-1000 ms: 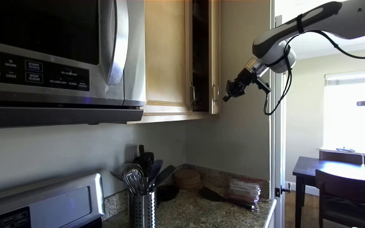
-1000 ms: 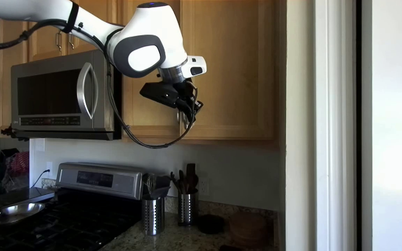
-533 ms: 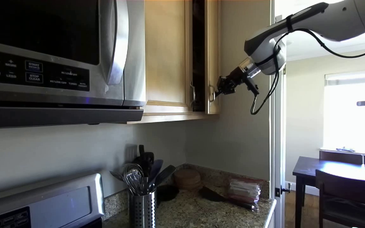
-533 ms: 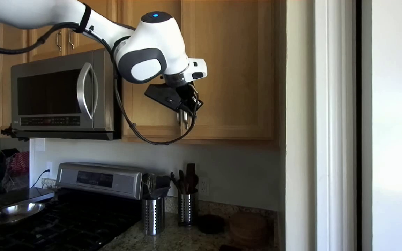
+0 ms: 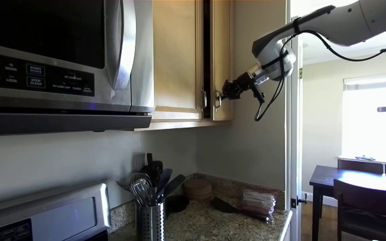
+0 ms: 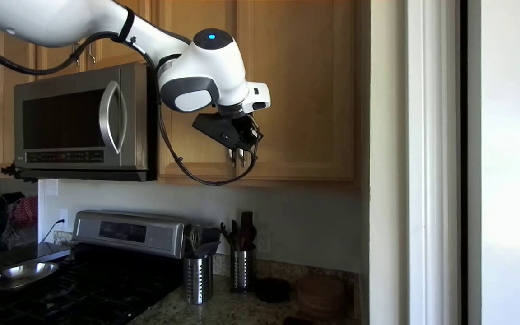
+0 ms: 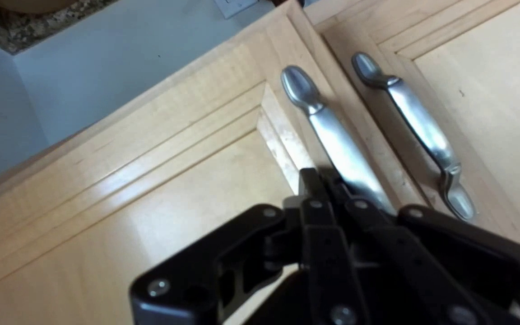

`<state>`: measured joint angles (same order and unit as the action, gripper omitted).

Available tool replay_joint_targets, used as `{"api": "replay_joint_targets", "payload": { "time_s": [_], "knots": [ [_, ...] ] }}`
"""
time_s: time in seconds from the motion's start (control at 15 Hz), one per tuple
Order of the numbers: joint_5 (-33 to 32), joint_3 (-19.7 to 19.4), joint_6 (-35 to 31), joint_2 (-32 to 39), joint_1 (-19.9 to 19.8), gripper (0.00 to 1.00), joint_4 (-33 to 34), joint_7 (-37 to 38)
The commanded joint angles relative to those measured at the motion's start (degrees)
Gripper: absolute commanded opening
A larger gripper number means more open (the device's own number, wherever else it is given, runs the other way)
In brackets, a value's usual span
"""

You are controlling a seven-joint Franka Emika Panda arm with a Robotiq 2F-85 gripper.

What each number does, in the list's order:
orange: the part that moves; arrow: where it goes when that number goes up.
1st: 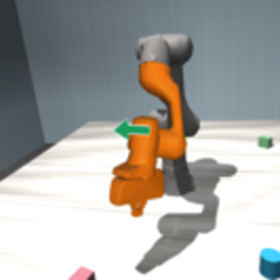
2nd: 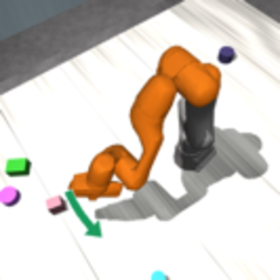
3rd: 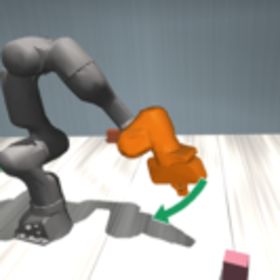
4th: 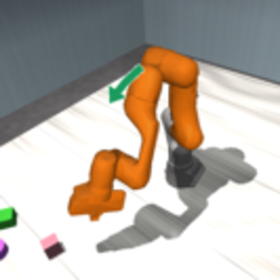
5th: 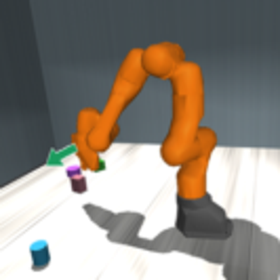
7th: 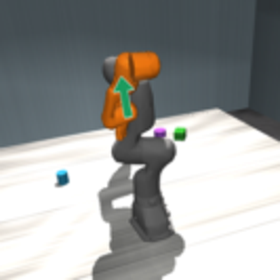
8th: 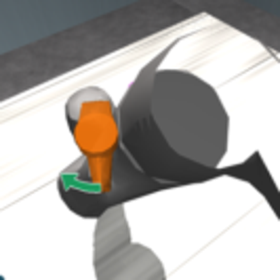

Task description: Close the open cabinet door

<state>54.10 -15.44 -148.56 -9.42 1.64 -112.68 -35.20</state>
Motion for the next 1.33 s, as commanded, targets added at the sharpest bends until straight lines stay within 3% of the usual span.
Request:
{"api": "replay_joint_targets", "payload": {
  "time_s": [0.0, 0.4, 0.6, 0.67, 0.87, 0.93, 1.0, 1.27],
  "knots": [
    [4.99, 0.3, -1.23, 2.85, 1.37, 0.06, 2.93, -3.87],
    [7.25, 2.11, -3.38, 6.86, 1.13, 0.06, 6.12, -6.11],
    [3.3, 2.28, -3.71, 7.26, 0.35, 0.07, 5.74, -3.63],
    [0.76, 2.2, -3.74, 6.82, -0.01, 0.32, 5.07, -2.27],
    [-11.23, 1.46, -1.68, 3.57, -1.59, 0.38, 0.97, 3.51],
    [-16.52, 1.13, -0.64, 2.55, -2.12, 0.45, -0.48, 6.24],
    [-21.66, 3.15, 0.4, 1.97, -5.38, 0.51, -1.74, 9.04],
    [-41.9, 2.71, 8.76, -1.44, -9.55, 0.77, -5.17, 19.52]
  ]
}}
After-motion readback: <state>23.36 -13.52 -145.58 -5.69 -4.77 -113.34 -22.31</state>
